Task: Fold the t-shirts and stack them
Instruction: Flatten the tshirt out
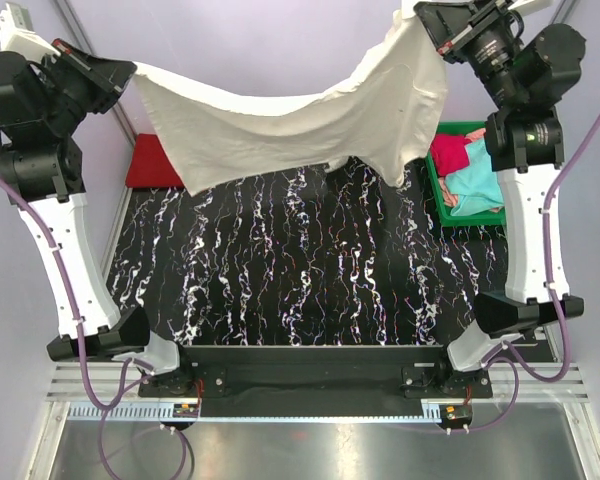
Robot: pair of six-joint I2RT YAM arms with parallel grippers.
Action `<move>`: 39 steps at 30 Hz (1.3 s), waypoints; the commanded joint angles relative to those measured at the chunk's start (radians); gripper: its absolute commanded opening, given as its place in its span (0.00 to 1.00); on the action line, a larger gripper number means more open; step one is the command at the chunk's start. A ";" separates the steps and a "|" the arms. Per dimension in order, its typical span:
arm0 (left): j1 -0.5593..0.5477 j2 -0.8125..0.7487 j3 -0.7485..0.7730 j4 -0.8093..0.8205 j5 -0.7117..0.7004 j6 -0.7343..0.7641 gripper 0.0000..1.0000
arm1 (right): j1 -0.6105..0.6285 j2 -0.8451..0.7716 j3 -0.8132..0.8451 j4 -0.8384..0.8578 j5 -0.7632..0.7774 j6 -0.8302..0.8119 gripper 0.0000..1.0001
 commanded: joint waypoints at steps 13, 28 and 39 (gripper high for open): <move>0.046 0.053 -0.179 0.832 -0.113 -0.339 0.00 | -0.078 0.361 0.434 0.352 0.052 0.016 0.00; 0.041 0.426 0.262 1.024 -0.185 -0.586 0.00 | -0.164 0.529 0.568 0.581 0.258 0.401 0.00; 0.044 0.085 -0.245 1.010 -0.019 -0.509 0.00 | -0.200 0.150 0.095 0.486 -0.035 0.345 0.00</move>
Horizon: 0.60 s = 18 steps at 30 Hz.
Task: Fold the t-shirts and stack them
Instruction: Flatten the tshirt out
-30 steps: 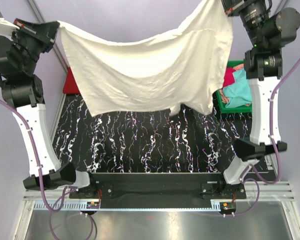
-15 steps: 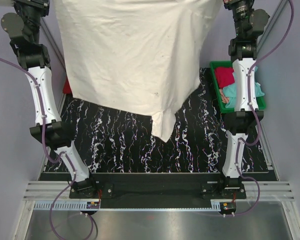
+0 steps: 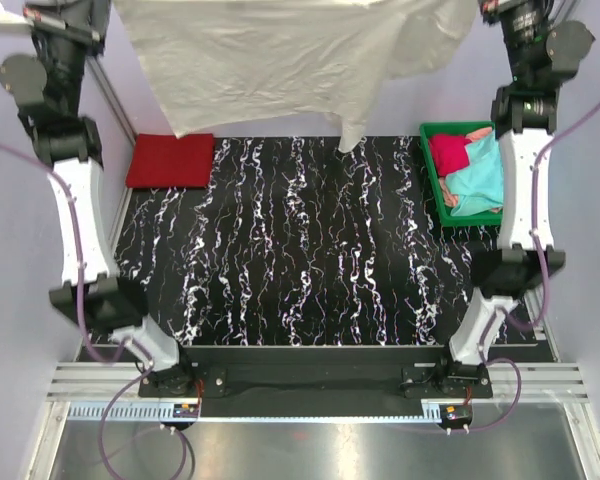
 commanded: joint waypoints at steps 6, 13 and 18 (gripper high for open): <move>0.017 -0.663 -0.909 -0.108 0.118 0.227 0.00 | 0.061 -0.722 -0.855 -0.284 -0.158 -0.179 0.00; -0.113 -0.929 -1.211 -0.736 -0.227 0.440 0.00 | 0.220 -1.157 -1.421 -0.762 -0.166 -0.306 0.00; -0.146 -1.034 -1.397 -1.036 -0.383 0.376 0.00 | 0.219 -1.357 -1.580 -1.174 -0.180 -0.409 0.00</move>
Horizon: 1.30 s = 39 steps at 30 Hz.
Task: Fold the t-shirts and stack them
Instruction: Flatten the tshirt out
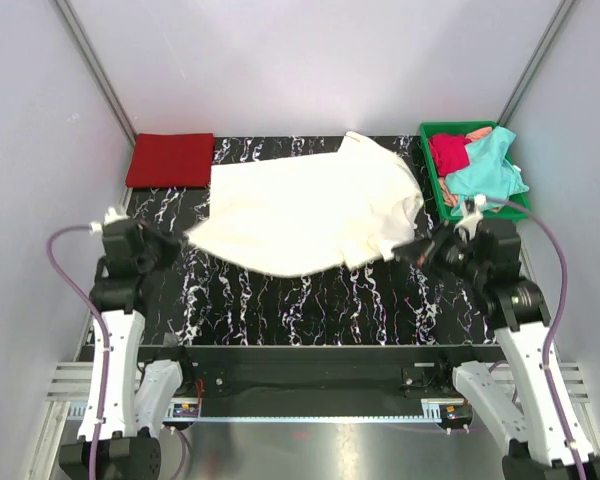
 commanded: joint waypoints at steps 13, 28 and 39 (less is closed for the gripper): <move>-0.007 0.002 -0.172 -0.515 -0.446 -0.297 0.03 | 0.001 0.033 -0.301 -0.539 -0.039 -0.162 0.00; -0.002 0.019 0.015 -0.633 -0.718 -0.247 0.96 | 0.001 0.110 -0.130 -0.523 0.122 -0.154 0.64; -0.275 0.670 0.248 -0.101 -0.284 0.249 0.79 | -0.015 0.633 0.194 -0.139 0.504 -0.186 0.75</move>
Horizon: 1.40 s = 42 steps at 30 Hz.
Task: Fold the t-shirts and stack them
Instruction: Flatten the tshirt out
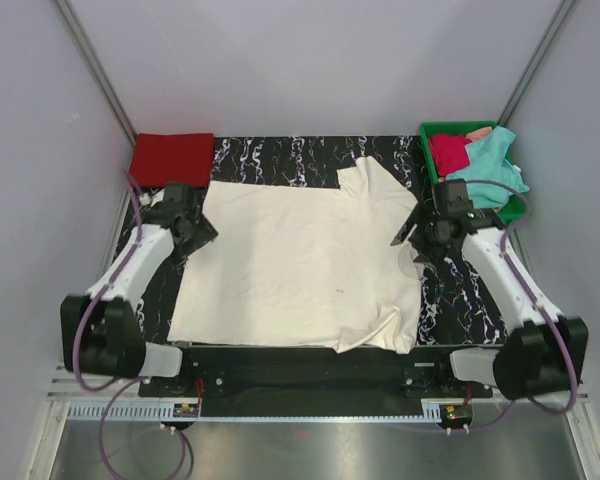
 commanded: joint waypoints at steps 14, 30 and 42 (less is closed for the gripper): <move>0.000 0.647 0.374 0.145 0.251 0.142 0.75 | -0.022 0.820 0.551 0.245 0.224 -0.223 0.56; 0.092 0.869 0.613 0.146 0.460 0.065 0.73 | 0.009 1.375 1.345 0.059 0.146 -0.248 0.60; 0.057 0.678 0.631 0.124 0.463 0.128 0.77 | 0.009 1.173 1.420 -0.021 0.100 -0.276 0.67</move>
